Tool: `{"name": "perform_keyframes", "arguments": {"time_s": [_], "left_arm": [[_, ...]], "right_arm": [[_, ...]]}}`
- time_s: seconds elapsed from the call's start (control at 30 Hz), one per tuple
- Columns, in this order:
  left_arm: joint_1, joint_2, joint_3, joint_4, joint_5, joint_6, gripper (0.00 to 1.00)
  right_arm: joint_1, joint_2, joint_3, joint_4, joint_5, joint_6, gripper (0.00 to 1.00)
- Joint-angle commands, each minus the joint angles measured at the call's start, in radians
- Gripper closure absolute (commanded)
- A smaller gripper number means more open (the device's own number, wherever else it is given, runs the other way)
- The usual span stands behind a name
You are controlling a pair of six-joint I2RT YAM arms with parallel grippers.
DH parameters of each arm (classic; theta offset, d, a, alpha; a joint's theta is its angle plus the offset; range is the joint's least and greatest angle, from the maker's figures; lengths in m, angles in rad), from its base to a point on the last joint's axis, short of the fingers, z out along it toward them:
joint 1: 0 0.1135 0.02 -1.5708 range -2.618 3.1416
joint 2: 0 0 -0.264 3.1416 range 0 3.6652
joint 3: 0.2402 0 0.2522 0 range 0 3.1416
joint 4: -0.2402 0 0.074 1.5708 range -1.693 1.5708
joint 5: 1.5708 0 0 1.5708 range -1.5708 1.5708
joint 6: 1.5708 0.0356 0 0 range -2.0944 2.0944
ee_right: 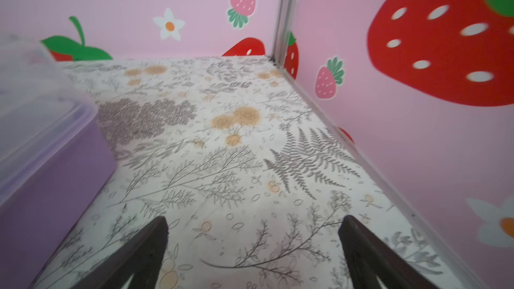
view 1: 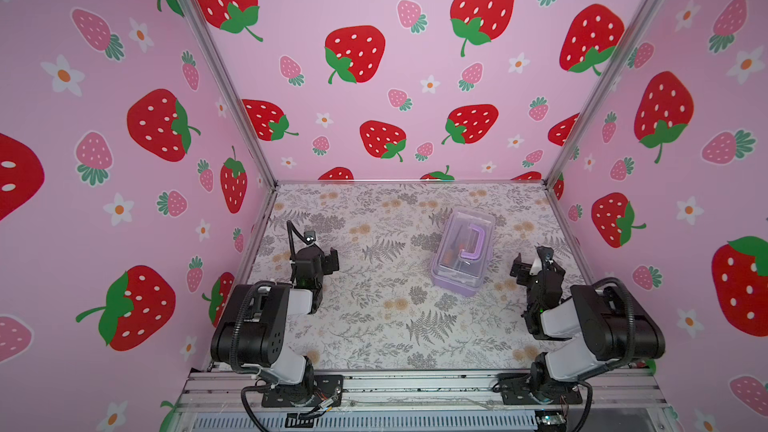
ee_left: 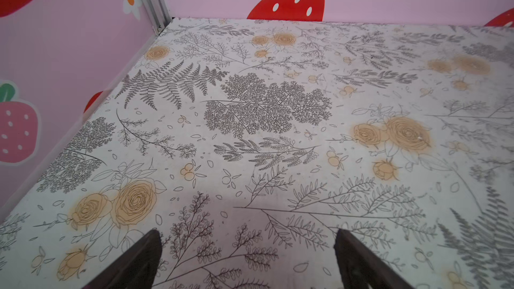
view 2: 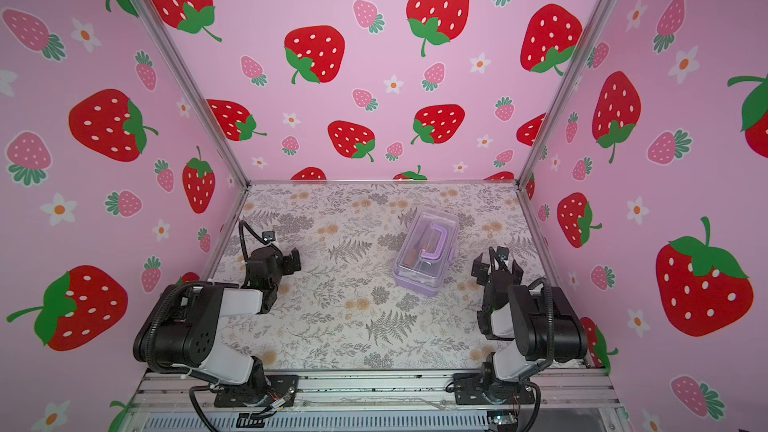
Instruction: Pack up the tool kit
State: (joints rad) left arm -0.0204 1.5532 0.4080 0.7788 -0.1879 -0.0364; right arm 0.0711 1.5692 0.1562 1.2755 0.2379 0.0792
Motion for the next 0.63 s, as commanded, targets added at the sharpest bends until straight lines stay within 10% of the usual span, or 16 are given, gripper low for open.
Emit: {"name": "perform_keyframes", "arguments": {"time_s": [0.0,0.6], "left_arm": [[0.018,-0.002,0.043,-0.006,0.076,-0.014,0.01],[0.018,-0.007,0.04,-0.007,0.077,-0.013,0.01]], "right_arm": [[0.024,0.012,0.108,-0.003,-0.139,-0.057,0.01],[0.027,-0.002,0.112,-0.031,-0.153,-0.07,0.01]]}}
